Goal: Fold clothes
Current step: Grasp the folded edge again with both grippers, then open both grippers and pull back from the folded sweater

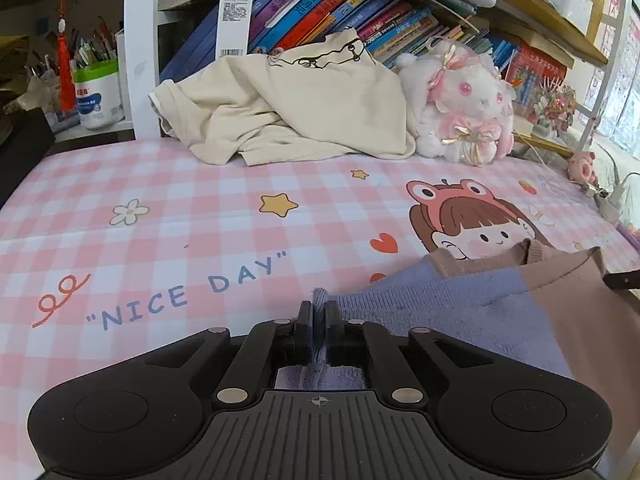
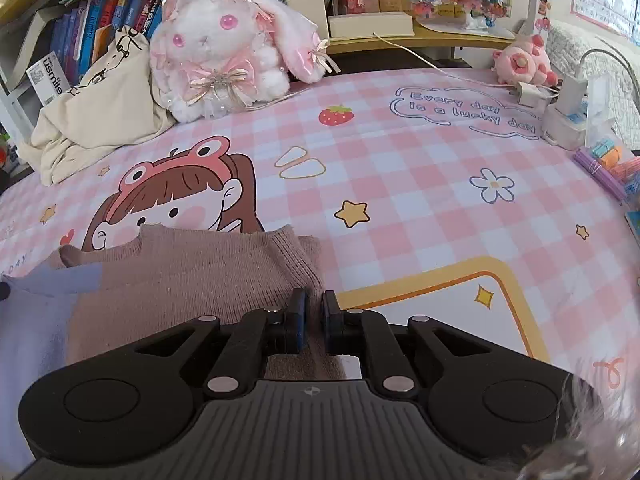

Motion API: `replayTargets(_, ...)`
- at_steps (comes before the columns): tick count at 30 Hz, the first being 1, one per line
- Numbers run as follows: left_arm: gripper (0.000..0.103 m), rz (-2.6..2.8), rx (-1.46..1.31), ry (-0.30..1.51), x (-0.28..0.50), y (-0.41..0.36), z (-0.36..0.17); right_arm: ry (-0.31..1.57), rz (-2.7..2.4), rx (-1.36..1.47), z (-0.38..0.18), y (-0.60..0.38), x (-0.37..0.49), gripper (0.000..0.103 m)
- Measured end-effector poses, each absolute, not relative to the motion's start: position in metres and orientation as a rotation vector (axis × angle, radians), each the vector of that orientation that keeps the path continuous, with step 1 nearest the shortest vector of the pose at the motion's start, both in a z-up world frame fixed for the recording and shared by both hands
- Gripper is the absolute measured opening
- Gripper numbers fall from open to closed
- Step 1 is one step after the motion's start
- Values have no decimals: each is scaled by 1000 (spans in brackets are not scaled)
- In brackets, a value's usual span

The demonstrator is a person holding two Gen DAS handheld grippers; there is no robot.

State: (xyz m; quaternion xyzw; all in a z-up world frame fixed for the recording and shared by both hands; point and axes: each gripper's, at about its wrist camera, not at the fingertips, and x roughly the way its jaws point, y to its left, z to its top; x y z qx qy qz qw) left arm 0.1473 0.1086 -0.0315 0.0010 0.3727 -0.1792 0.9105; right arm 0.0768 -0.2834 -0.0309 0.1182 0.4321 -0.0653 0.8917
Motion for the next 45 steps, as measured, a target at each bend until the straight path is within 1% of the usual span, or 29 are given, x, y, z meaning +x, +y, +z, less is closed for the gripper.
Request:
replayTargets(3,12,-366,-19,773,146,112,-29,893,-140,261,-31,-284,76,9)
replayTargets(4,13,-358,-37,780,146,115,-25,894,-136,258,-32,-286,76,9)
replayTargets(5,17,-346,-54,786,145,118,-22,900,-133,252,-32,-287,77,9)
replayTargets(6,17,-327,-65,786,142,120,-18,908,-133,247,-30,-287,77,9)
replayTargets(9,17,-306,-83,749,123,124,-4,919,-123,237,-23,-284,78,16)
replayTargets(10,18,-305,-95,737,115,125,1,915,-112,229,-20,-283,77,21)
replayTargets(11,21,-305,-107,726,106,126,6,909,-99,219,-18,-282,75,26)
replayTargets(12,27,-303,-117,716,98,126,10,907,-85,201,-16,-280,72,26)
replayTargets(13,31,-298,-123,715,90,121,10,909,-77,179,-15,-278,69,26)
replayTargets(14,39,-292,-128,715,82,116,11,914,-71,159,-15,-277,67,26)
replayTargets(15,43,-286,-134,714,74,111,11,915,-61,145,-16,-276,65,26)
replayTargets(16,44,-281,-140,713,66,106,11,915,-48,135,-17,-276,62,26)
replayTargets(17,45,-275,-145,712,58,101,11,915,-35,125,-18,-277,59,19)
replayTargets(18,46,-270,-151,711,50,96,11,910,-21,118,-18,-277,57,8)
replayTargets(23,46,-242,-178,706,10,71,12,811,66,108,5,-284,46,7)
replayTargets(28,48,-189,-228,715,-7,41,19,908,119,100,-25,-297,63,9)
replayTargets(30,54,-162,-223,708,-18,28,22,909,146,98,-26,-301,64,10)
replayTargets(31,56,-148,-223,704,-24,23,23,904,160,95,-25,-303,64,14)
replayTargets(32,61,-134,-224,699,-29,18,24,899,174,93,-24,-305,63,24)
replayTargets(33,65,-120,-223,696,-34,13,24,894,188,91,-22,-307,63,30)
replayTargets(34,66,-103,-222,698,-40,8,23,887,206,88,-20,-309,60,37)
replayTargets(36,68,-71,-232,706,-49,0,21,875,241,79,-16,-313,52,37)
replayTargets(41,72,-5,-262,723,-68,-16,16,870,299,26,-12,-312,22,50)
replayTargets(45,76,21,-267,725,-77,-26,16,865,345,-16,-9,-312,-1,56)
